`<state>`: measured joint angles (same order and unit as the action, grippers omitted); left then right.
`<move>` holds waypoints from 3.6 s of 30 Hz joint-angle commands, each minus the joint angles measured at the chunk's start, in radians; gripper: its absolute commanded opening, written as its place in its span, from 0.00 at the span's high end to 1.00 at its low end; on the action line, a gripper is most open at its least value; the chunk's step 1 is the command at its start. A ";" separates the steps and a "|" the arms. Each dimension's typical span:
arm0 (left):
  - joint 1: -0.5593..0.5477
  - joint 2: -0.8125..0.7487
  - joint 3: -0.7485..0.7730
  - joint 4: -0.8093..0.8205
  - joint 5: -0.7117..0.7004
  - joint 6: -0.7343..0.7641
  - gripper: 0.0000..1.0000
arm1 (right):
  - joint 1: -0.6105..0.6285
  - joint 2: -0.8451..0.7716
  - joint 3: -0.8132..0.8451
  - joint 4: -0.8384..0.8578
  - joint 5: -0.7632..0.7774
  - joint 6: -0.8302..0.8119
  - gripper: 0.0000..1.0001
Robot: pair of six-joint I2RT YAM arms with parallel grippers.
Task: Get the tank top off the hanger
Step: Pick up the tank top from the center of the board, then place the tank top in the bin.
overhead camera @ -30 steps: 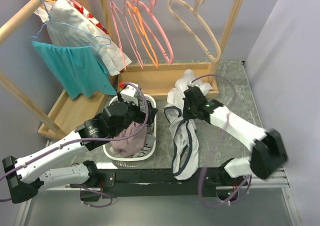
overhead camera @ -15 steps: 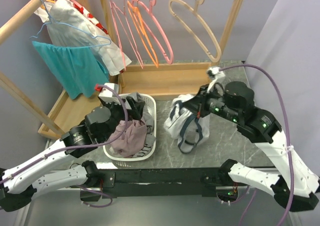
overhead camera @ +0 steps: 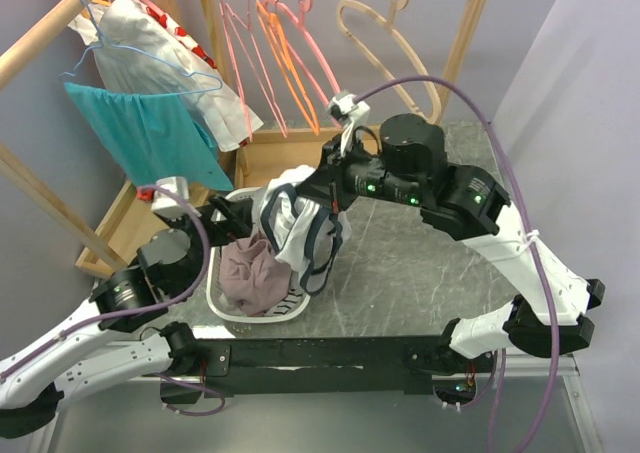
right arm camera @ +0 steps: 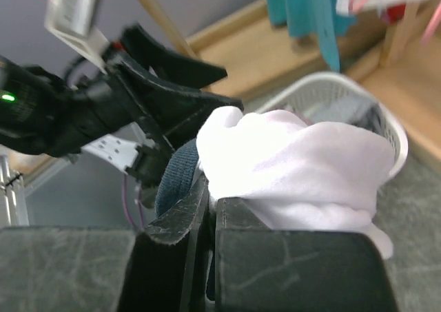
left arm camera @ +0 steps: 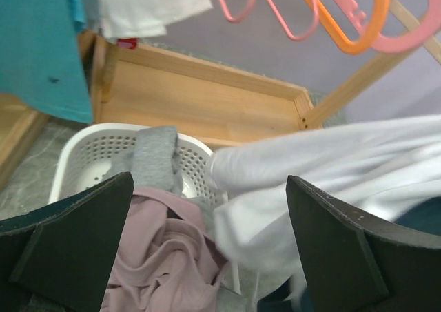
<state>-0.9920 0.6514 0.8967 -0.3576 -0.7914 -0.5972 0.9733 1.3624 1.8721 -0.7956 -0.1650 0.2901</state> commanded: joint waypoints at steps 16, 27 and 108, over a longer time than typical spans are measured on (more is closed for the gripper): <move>-0.002 -0.150 -0.025 -0.146 -0.236 -0.130 0.01 | 0.015 0.216 0.078 0.182 -0.147 -0.045 1.00; -0.002 -0.170 -0.013 -0.138 -0.239 -0.085 0.01 | 0.013 0.426 -0.222 0.392 -0.117 0.041 1.00; -0.002 -0.035 -0.064 0.055 -0.092 -0.015 0.01 | -0.142 0.330 -0.927 0.467 0.198 0.353 0.27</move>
<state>-0.9920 0.6250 0.8494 -0.3363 -0.8803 -0.6231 0.8921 1.6970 1.0565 -0.1154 -0.2398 0.6243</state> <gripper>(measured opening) 0.995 0.718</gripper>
